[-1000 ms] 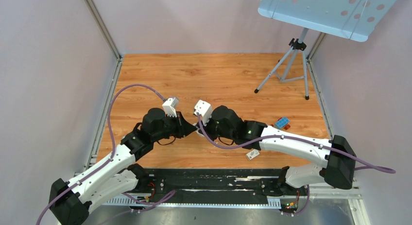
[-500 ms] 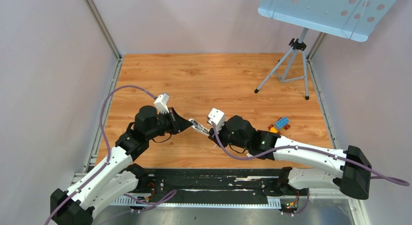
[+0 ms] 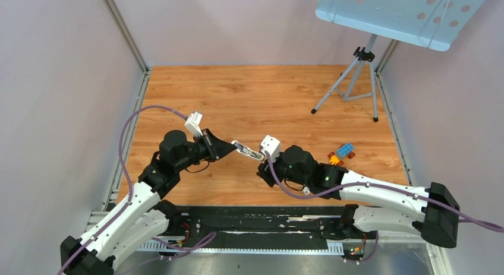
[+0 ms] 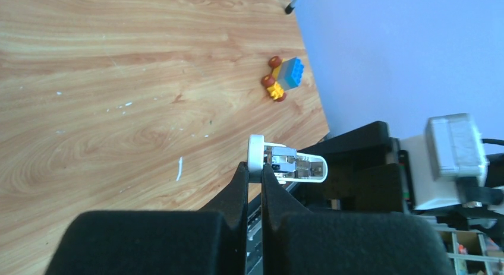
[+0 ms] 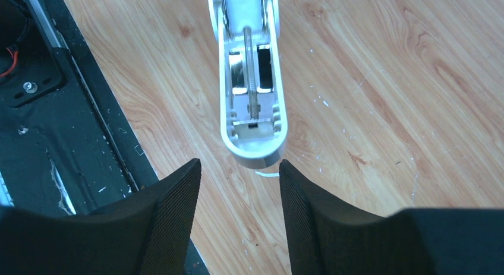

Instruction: Load the staples into the stapler

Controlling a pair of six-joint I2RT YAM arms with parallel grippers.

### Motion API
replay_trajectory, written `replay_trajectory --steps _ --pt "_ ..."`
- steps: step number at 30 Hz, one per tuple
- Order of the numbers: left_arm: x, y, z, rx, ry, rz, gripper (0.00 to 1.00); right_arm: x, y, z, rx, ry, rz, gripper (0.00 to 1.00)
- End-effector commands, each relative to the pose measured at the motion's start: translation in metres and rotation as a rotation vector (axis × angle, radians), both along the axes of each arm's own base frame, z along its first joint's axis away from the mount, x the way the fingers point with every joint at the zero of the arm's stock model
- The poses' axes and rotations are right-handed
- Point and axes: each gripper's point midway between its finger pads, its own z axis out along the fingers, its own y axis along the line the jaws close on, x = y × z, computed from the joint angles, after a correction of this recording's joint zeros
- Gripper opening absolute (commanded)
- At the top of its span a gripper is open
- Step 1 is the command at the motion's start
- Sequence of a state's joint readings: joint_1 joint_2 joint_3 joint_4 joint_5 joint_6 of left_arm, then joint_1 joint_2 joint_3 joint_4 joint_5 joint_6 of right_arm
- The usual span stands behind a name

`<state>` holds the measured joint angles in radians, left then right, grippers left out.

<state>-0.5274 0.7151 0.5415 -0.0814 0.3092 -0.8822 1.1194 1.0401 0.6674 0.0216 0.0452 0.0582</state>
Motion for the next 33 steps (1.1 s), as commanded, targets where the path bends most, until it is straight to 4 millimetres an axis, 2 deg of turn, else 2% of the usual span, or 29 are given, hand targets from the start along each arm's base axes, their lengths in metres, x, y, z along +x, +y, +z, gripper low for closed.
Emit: replay_trajectory --steps 1,3,10,14,18,22,26,30,33 --pt "-0.001 0.0 0.02 -0.064 -0.046 -0.002 0.0 -0.01 -0.007 0.0 -0.013 0.031 0.009 0.59" --pt "-0.002 0.003 0.018 -0.038 -0.047 0.004 0.0 -0.012 -0.007 0.014 0.01 0.027 0.014 0.61" --pt "0.002 0.021 0.005 0.12 -0.077 0.05 0.0 -0.016 -0.009 0.081 0.155 0.017 -0.005 0.54" --pt "0.001 0.024 0.005 0.15 -0.09 0.054 0.0 -0.016 -0.003 0.102 0.216 0.007 0.008 0.53" --pt "-0.003 0.02 0.011 0.114 -0.094 0.031 0.0 -0.01 0.006 0.096 0.187 0.011 0.0 0.48" --pt "-0.008 0.014 0.013 0.057 -0.079 0.007 0.0 -0.003 0.017 0.079 0.136 0.03 -0.014 0.43" --pt "-0.012 0.009 0.017 -0.009 -0.069 -0.009 0.0 0.005 0.017 0.058 0.089 0.043 -0.059 0.36" --pt "-0.014 0.005 0.024 -0.071 -0.062 -0.015 0.0 0.002 0.016 0.038 0.053 0.078 -0.06 0.32" --pt "-0.015 0.002 0.031 -0.111 -0.059 -0.024 0.0 0.001 0.014 0.032 0.05 0.087 -0.065 0.31"
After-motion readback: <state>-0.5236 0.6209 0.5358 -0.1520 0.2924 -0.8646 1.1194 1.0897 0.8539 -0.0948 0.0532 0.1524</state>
